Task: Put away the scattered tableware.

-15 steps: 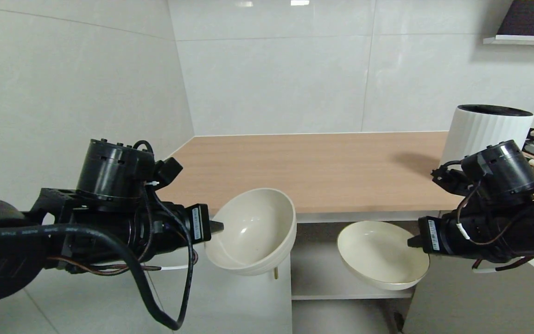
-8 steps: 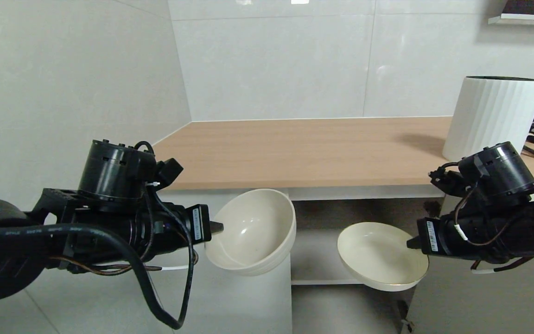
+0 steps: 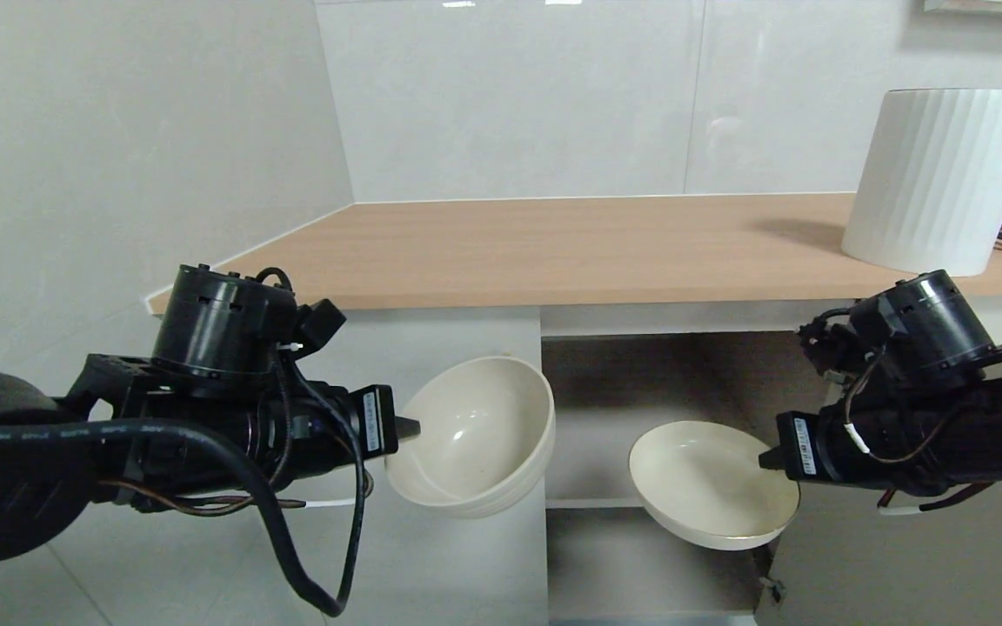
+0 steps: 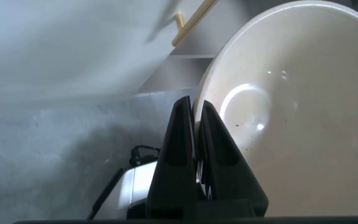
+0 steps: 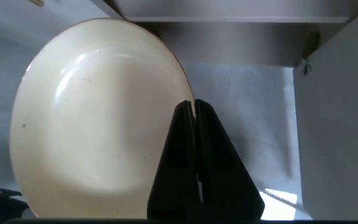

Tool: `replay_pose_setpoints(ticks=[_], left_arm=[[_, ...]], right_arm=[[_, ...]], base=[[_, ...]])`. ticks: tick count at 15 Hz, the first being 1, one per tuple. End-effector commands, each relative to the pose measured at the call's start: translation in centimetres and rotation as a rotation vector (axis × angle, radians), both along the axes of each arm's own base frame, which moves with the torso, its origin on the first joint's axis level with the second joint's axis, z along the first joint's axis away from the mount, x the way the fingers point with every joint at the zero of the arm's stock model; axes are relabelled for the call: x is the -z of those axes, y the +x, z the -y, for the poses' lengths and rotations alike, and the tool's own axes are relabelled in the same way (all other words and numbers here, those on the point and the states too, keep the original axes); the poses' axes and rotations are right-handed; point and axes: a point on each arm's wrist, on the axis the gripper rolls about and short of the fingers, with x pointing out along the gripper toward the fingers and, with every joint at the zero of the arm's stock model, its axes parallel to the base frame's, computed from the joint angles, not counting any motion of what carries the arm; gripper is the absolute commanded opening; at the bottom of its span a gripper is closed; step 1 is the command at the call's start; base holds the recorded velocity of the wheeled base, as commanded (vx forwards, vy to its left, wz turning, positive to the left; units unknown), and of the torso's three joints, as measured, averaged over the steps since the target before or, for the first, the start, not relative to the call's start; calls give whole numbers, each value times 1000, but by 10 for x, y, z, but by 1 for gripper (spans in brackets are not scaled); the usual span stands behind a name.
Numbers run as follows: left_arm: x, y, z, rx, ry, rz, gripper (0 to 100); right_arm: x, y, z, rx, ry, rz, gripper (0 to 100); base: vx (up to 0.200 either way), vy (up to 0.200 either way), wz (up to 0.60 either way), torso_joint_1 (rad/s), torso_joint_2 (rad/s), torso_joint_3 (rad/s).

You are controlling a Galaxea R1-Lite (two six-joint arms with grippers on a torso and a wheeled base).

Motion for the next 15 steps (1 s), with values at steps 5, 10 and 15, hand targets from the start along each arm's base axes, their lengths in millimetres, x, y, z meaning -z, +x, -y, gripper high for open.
replay_pose_setpoints(ticks=[5, 10, 15], left_arm=[[6, 3, 1, 0, 10, -20, 0], [9, 4, 3, 2, 16, -33, 0], [13, 5, 7, 13, 22, -43, 0]], right_arm=[[50, 30, -21, -9, -44, -71, 0], [116, 64, -36, 69, -71, -82, 0], [175, 109, -40, 193, -84, 65, 0]], base=[[0, 0, 0, 0, 0, 0], [0, 0, 0, 0, 0, 0], [0, 0, 0, 0, 0, 0]])
